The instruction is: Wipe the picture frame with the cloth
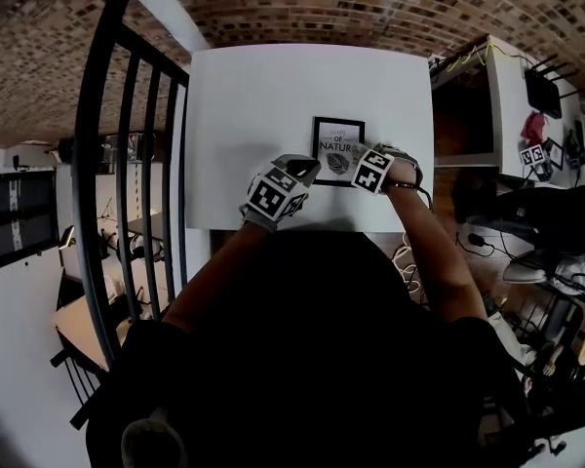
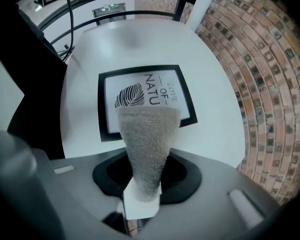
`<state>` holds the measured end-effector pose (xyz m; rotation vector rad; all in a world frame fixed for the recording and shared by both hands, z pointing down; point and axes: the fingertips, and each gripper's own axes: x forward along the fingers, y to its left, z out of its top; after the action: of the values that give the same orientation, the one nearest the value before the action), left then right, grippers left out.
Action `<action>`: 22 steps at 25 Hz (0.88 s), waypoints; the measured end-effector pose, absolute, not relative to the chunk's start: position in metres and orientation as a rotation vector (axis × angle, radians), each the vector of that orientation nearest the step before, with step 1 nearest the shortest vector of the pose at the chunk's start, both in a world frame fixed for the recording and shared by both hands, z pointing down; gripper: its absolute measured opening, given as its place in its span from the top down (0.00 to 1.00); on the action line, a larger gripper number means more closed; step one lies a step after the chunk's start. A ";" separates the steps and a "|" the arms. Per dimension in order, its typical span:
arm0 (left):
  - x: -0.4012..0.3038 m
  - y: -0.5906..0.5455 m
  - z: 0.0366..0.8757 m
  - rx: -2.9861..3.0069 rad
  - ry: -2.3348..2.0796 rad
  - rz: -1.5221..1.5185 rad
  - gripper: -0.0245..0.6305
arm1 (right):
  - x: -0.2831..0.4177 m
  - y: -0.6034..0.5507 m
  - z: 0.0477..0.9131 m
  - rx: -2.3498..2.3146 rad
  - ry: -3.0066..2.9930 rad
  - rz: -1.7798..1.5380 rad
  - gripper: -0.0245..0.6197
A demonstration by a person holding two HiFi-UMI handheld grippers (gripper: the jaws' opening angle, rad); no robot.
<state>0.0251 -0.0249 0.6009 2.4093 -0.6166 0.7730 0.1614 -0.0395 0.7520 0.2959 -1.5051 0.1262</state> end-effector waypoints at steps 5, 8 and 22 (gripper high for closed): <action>0.019 -0.028 0.602 2.396 -0.646 0.782 0.96 | 0.119 -0.041 0.739 0.267 -1.583 0.118 0.78; 0.012 -0.028 0.603 2.377 -0.666 0.790 0.96 | 0.093 -0.037 0.734 0.223 -1.609 0.085 0.78; -0.013 -0.025 0.615 2.328 -0.697 0.804 0.96 | 0.026 0.003 0.757 0.032 -1.601 -0.019 0.78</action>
<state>-0.0133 -0.0246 0.6147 2.3281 -0.6975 0.8038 0.0260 0.0030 0.7571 0.0325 -1.6008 -0.0191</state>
